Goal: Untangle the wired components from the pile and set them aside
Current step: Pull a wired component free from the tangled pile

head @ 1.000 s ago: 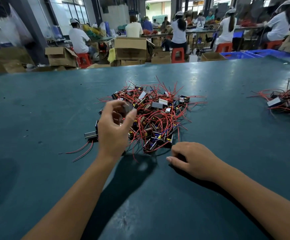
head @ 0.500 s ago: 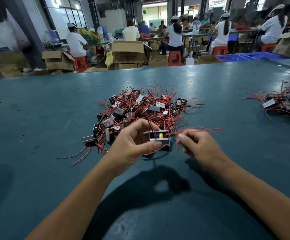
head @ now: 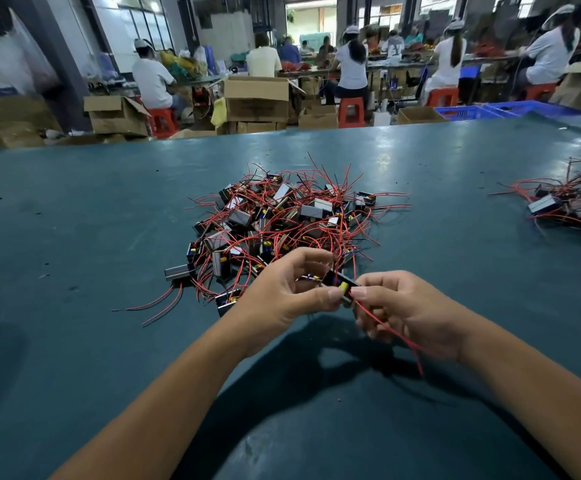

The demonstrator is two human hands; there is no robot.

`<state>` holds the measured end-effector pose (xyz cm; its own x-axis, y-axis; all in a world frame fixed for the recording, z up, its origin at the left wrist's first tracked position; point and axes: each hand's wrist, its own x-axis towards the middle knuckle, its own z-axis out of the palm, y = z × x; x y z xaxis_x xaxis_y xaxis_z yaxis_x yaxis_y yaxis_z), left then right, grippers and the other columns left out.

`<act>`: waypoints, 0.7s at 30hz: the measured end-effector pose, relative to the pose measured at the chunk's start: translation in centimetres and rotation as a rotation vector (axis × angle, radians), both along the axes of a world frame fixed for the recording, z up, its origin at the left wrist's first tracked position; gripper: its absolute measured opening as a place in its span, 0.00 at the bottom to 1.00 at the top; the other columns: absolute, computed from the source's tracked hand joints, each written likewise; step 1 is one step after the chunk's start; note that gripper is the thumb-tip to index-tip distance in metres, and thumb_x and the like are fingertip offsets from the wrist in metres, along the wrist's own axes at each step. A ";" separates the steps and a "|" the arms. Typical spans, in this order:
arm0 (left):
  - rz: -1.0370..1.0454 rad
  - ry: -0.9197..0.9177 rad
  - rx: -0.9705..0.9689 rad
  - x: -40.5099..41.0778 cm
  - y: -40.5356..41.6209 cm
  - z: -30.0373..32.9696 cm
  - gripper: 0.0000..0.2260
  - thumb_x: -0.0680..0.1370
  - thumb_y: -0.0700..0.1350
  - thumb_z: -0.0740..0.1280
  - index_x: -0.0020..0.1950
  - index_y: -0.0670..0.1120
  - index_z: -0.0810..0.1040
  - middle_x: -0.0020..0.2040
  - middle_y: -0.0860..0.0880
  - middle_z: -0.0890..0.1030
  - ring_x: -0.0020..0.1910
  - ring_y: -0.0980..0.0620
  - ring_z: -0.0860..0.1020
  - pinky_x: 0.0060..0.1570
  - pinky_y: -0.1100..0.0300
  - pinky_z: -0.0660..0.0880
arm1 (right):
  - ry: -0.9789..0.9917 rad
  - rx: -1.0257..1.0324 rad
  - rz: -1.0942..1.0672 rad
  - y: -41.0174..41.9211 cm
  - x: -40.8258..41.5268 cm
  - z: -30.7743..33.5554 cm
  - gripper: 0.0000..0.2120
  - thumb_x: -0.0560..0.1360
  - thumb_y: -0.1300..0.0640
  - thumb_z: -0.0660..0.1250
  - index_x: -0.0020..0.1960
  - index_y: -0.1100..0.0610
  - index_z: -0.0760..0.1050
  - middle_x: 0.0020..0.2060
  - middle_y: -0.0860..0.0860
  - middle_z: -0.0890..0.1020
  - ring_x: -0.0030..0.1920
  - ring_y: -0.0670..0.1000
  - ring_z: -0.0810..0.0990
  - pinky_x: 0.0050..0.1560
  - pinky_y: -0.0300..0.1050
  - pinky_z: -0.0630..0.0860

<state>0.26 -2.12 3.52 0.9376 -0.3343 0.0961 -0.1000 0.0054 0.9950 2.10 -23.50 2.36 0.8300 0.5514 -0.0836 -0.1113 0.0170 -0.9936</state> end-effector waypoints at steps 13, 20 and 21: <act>-0.428 -0.022 0.521 -1.4 0.4 1.0 0.07 0.78 0.41 0.71 0.56 0.43 0.84 0.43 0.46 0.85 0.40 0.54 0.79 0.42 0.64 0.74 | -0.021 -0.076 -0.046 -3.0 2.0 0.3 0.13 0.73 0.47 0.74 0.45 0.58 0.81 0.36 0.56 0.80 0.30 0.48 0.76 0.28 0.36 0.70; -0.336 -0.304 0.749 -0.6 1.9 1.4 0.07 0.79 0.43 0.70 0.57 0.47 0.84 0.56 0.51 0.84 0.54 0.56 0.81 0.58 0.54 0.77 | -0.095 -0.211 -0.321 -2.0 3.1 -1.1 0.10 0.80 0.56 0.66 0.45 0.62 0.79 0.30 0.53 0.79 0.27 0.47 0.73 0.23 0.36 0.66; -0.311 -0.310 0.671 -0.4 2.8 1.9 0.06 0.79 0.44 0.71 0.56 0.48 0.84 0.54 0.50 0.84 0.50 0.54 0.82 0.53 0.54 0.79 | -0.100 -0.226 -0.312 -1.9 3.1 -1.1 0.10 0.80 0.56 0.66 0.45 0.62 0.79 0.30 0.53 0.79 0.27 0.47 0.73 0.23 0.35 0.66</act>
